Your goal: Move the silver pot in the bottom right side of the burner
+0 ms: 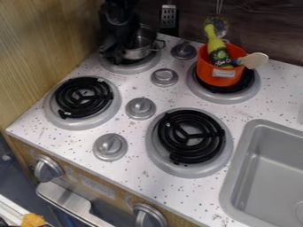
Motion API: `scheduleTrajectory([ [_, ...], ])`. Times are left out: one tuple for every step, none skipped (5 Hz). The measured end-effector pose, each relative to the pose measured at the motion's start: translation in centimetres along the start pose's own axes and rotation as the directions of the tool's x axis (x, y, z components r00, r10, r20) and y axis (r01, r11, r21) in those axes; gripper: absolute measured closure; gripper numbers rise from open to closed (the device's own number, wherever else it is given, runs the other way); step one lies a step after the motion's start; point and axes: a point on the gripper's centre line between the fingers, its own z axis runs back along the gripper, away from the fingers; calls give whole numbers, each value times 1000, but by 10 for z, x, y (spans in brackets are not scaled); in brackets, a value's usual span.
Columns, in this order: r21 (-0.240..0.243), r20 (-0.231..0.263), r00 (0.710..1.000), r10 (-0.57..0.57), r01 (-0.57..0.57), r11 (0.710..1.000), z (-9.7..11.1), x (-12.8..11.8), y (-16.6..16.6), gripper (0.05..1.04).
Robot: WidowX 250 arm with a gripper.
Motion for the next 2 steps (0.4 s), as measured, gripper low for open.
scheduleTrajectory([
  [-11, -13, 999, -43, 43, 999, 0, -1, -1, 903],
  [-43, -29, 995, -100, 99, 994, 2, -8, 1, 1000],
])
